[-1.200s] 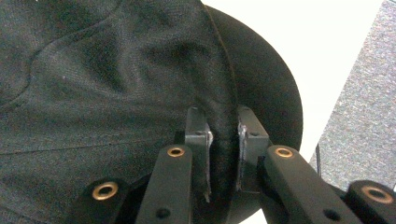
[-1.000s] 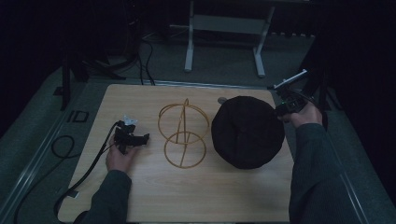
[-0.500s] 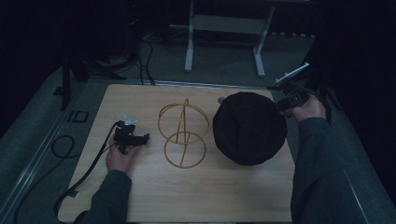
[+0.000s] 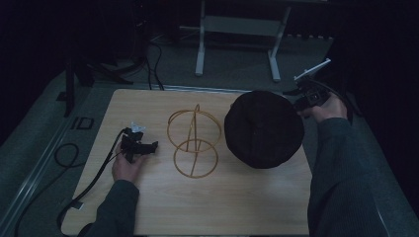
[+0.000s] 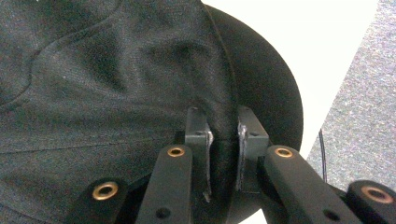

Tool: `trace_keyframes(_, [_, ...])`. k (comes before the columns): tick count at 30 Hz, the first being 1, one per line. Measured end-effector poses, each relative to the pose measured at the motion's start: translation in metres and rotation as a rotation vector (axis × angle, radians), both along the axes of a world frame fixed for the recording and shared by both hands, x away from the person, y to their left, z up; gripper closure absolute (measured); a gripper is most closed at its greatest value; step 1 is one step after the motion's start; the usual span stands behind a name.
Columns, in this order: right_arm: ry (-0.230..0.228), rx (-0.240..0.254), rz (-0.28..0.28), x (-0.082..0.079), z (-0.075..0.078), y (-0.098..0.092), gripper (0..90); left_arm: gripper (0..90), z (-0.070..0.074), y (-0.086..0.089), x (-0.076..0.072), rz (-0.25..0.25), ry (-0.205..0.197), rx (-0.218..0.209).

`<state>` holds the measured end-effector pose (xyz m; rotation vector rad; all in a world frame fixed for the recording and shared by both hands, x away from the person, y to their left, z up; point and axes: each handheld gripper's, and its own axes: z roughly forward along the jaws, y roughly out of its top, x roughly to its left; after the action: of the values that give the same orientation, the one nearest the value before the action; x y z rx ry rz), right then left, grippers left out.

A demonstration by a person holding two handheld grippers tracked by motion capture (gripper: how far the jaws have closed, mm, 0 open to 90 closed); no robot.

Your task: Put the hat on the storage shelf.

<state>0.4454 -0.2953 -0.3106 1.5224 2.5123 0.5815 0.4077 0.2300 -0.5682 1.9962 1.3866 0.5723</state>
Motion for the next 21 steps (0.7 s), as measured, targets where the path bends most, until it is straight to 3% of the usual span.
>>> trace_keyframes(21, [-0.010,0.058,-0.007,0.002,0.020,0.004,79.1,14.1,0.000,0.000,0.000,0.000,0.000,0.000])
